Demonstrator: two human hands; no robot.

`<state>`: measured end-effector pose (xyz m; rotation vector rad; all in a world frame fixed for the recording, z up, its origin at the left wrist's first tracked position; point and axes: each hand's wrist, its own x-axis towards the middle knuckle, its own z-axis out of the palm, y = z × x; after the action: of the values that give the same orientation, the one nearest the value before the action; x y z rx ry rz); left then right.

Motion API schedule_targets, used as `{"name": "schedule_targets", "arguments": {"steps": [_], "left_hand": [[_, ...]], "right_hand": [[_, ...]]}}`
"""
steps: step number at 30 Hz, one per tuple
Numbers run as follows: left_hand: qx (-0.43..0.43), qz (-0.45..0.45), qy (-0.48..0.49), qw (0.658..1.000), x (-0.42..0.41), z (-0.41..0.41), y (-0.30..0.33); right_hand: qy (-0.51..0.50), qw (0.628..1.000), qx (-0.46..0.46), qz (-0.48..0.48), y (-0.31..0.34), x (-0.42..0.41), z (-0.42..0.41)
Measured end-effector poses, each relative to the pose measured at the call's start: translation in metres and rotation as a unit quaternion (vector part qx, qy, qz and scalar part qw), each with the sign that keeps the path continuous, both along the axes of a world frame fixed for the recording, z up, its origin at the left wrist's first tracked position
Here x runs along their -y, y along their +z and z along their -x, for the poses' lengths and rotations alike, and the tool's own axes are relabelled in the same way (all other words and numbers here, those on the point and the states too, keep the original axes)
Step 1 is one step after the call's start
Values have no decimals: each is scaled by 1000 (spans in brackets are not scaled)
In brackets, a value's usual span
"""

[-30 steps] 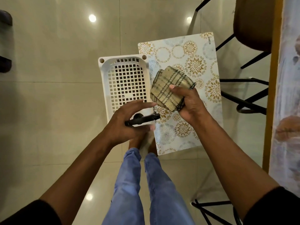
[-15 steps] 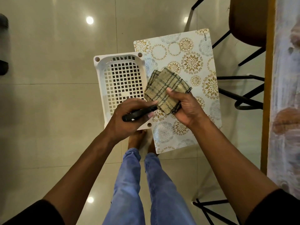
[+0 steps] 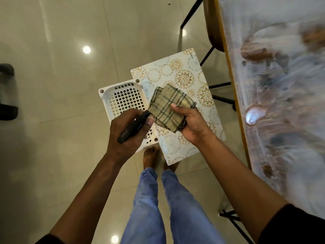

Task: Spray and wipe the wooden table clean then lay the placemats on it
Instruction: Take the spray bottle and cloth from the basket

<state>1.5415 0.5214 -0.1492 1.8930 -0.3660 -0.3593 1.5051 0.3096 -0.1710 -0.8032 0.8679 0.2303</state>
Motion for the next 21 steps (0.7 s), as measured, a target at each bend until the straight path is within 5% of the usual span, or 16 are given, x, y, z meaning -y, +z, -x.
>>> {"name": "schedule_targets", "arguments": {"steps": [10,21], "left_hand": [[-19,7,-64,998,29,21,131],[-68,46,-264,961,99,71,190]], "right_hand": [[-75,995,57,21,150,14,56],[-265,959,49,90,230,25,164]]}}
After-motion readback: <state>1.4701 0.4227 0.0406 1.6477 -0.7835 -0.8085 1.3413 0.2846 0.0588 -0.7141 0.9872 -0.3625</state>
